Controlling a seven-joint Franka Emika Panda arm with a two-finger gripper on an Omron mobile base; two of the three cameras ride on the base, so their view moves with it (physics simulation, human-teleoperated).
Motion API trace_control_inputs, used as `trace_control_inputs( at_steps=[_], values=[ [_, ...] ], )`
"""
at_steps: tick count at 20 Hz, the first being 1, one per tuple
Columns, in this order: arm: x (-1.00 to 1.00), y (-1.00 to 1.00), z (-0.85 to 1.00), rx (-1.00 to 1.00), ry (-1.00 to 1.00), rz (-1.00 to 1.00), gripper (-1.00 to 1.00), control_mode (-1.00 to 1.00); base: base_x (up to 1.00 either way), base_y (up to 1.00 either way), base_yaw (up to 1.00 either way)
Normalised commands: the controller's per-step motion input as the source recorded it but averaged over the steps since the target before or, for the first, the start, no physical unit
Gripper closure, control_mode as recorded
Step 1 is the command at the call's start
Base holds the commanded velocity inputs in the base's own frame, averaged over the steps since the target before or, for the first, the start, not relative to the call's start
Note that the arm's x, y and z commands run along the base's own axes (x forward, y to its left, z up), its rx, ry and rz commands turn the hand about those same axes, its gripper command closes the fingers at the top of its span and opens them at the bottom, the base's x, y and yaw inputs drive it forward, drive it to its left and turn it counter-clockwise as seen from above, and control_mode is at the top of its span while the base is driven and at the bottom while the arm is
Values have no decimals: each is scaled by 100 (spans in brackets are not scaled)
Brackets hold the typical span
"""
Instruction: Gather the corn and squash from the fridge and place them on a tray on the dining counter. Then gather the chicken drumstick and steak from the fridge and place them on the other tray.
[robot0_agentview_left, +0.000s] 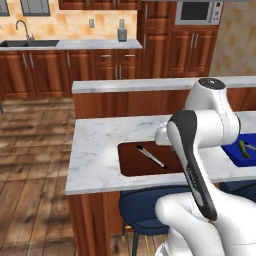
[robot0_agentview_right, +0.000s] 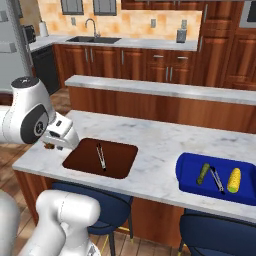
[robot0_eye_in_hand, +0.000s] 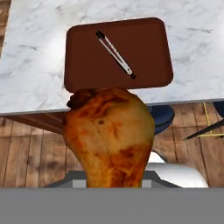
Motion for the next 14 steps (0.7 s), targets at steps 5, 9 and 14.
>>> trace_control_inputs(
  at_steps=[5, 9, 14],
  values=[
    [53, 12, -52, -1, 13, 0, 100, -100, 0, 0, 0],
    [73, 5, -40, -1, 17, 0, 100, -100, 0, 0, 0],
    [73, 20, -51, -1, 18, 0, 100, -100, 0, 0, 0]
  ],
)
